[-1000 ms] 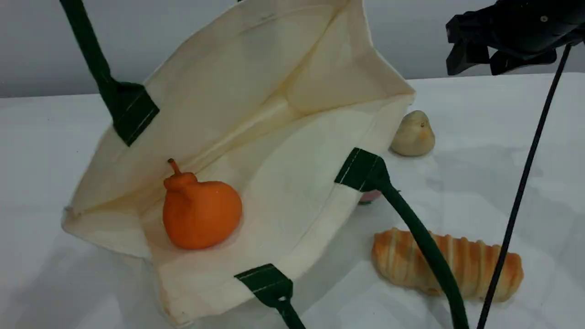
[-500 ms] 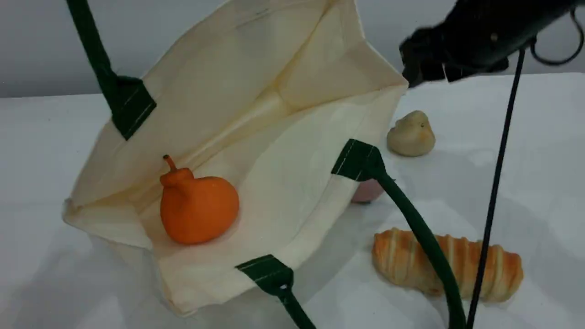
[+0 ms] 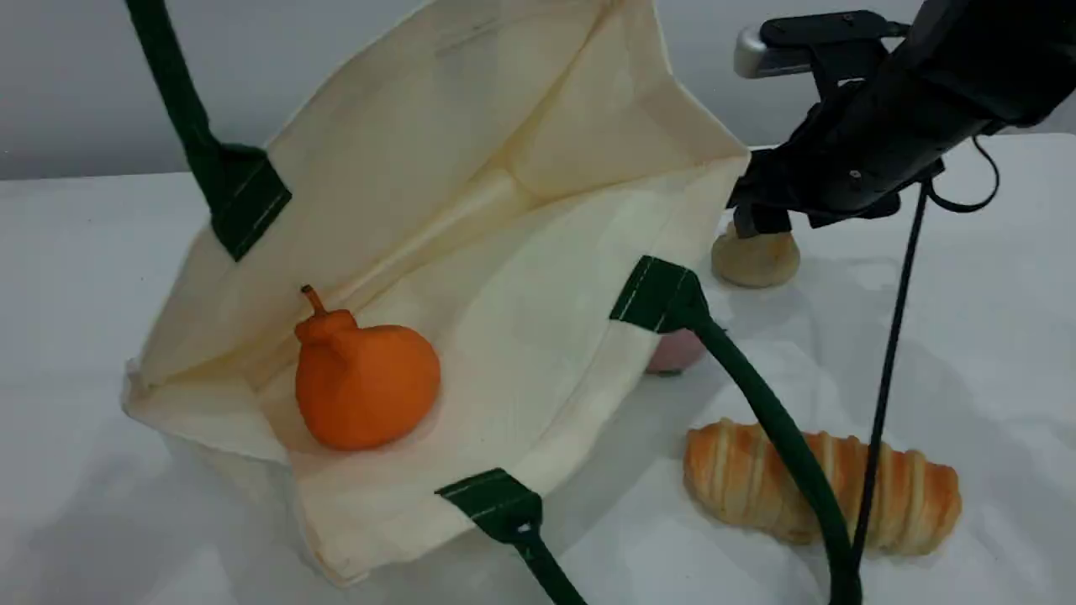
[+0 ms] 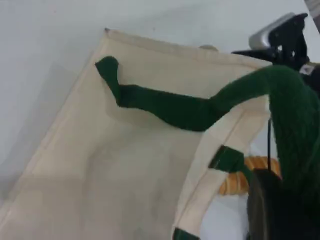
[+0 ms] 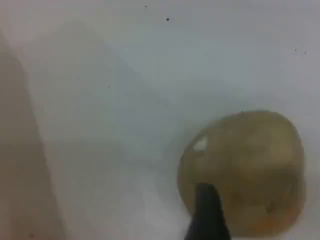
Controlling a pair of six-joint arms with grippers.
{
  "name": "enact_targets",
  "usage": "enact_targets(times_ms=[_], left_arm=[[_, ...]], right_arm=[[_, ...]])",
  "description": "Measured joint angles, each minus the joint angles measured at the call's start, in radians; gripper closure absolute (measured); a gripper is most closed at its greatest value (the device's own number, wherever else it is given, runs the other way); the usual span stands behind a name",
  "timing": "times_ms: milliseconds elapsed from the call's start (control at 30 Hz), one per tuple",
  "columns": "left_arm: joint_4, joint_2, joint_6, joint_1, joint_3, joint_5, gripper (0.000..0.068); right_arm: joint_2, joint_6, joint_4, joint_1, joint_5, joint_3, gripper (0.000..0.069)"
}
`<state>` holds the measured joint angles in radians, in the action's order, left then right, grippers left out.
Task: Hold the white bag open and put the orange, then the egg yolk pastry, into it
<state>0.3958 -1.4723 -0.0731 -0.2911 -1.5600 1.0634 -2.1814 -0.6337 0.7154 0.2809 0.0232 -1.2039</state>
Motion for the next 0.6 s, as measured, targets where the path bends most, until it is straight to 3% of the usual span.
enact_targets(times_ms=[267,400,500,600], left_arm=[[0.005,0.000,-0.004,0.000,0.000,0.037,0.0615],[0.054,0.000,-0.038,0.000,0.000,0.036,0.0615],[0.086,0.000,-0.058,0.000,0.001,0.035,0.0615],[0.081,0.000,-0.058,0.000,0.001,0.033,0.0615]], right_arm=[[-0.072,0.001,0.001,0.000,-0.023,-0.080,0.0232],[-0.100,0.001,0.001,0.000,0.016,-0.083,0.0253],[-0.122,0.003,0.001,0.001,0.036,-0.084,0.0306],[-0.135,0.004,0.002,0.001,0.042,-0.084,0.0405]])
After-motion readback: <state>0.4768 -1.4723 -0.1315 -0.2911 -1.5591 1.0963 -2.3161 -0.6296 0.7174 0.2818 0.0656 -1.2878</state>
